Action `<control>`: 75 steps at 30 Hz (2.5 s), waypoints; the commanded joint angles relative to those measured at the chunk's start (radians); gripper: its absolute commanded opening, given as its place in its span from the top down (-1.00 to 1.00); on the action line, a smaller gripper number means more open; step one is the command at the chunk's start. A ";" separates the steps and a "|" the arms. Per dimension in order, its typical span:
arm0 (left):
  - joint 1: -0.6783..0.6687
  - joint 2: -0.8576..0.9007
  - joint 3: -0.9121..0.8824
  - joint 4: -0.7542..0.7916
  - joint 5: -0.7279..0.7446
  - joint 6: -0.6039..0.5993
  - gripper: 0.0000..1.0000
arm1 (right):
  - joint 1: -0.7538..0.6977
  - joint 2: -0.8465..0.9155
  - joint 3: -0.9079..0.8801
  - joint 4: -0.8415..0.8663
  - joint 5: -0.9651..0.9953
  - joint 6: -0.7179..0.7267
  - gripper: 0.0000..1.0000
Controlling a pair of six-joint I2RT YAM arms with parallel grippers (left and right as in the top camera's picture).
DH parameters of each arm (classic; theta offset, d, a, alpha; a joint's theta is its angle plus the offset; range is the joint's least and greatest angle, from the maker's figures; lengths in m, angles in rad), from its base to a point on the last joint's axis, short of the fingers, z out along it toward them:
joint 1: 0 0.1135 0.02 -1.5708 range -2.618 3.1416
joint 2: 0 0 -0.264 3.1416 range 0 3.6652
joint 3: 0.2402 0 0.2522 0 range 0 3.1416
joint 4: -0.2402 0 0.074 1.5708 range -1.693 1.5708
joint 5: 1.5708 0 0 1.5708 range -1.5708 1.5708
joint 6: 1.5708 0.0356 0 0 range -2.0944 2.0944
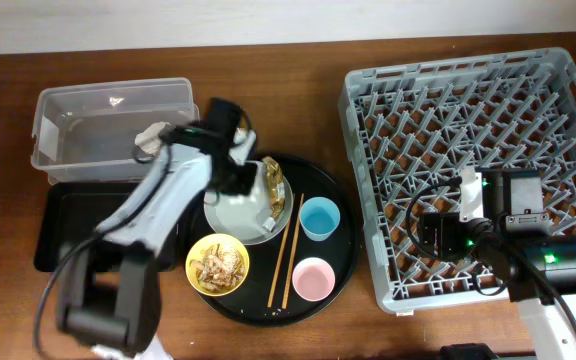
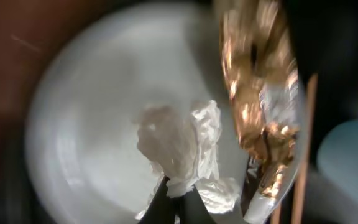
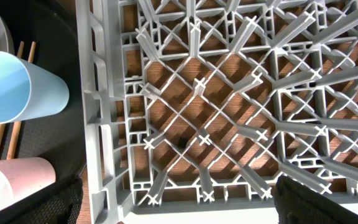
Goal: Sort waste into correct bins and load items into the dishwasher rack
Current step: 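Carry tissue with left gripper into the clear plastic bin and release, then grasp the gold snack wrapper on the plate with left gripper, then drop the gold wrapper into the clear plastic bin with left gripper, then grasp the blue cup with left gripper and lift it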
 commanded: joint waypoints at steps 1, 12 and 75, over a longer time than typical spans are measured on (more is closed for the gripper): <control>0.095 -0.173 0.073 0.040 -0.172 0.008 0.99 | 0.005 -0.001 0.021 0.000 0.005 0.007 -0.98; 0.220 -0.186 0.072 0.067 0.077 -0.032 -0.57 | 0.005 -0.001 0.021 0.000 0.005 0.007 -0.97; -0.298 0.092 0.040 0.006 0.118 -0.078 0.35 | 0.005 -0.001 0.021 -0.005 0.005 0.008 -0.97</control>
